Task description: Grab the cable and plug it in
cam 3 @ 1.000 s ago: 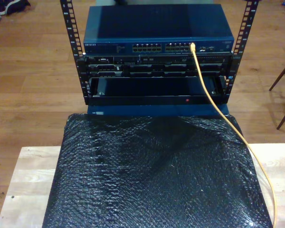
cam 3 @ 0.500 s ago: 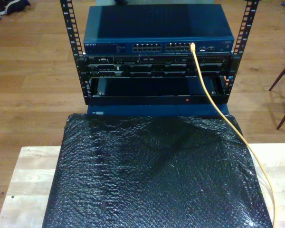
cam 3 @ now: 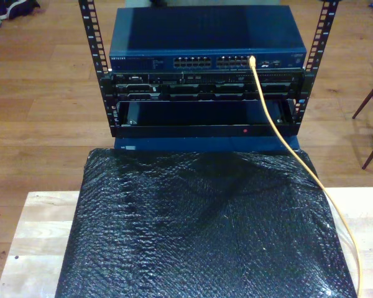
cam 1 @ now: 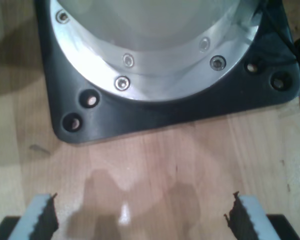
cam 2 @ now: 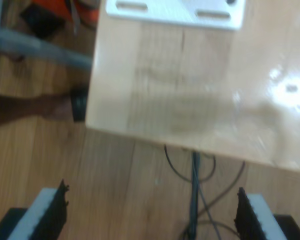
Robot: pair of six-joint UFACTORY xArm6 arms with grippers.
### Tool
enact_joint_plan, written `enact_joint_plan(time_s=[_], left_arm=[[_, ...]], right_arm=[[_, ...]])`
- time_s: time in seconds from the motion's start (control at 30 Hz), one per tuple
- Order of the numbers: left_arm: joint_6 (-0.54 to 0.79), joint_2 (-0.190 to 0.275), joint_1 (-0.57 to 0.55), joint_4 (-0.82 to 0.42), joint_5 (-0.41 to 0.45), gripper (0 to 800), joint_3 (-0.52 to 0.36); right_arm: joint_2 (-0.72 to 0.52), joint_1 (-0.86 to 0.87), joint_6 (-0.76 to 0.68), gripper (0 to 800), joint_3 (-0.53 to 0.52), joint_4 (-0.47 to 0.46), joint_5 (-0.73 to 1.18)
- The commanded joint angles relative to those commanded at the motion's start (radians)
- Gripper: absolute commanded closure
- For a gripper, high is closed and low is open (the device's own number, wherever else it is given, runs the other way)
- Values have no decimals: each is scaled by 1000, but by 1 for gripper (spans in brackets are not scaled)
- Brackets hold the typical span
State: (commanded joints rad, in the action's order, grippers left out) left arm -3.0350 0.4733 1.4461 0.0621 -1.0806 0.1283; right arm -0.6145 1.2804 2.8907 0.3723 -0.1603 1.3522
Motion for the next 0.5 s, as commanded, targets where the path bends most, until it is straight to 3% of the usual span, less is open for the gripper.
enact_joint_plan(time_s=[0.5], left_arm=[[2, 0, 2, 0, 0, 0, 0]], right_arm=[[2, 57, 3, 2, -155, -2, -106]])
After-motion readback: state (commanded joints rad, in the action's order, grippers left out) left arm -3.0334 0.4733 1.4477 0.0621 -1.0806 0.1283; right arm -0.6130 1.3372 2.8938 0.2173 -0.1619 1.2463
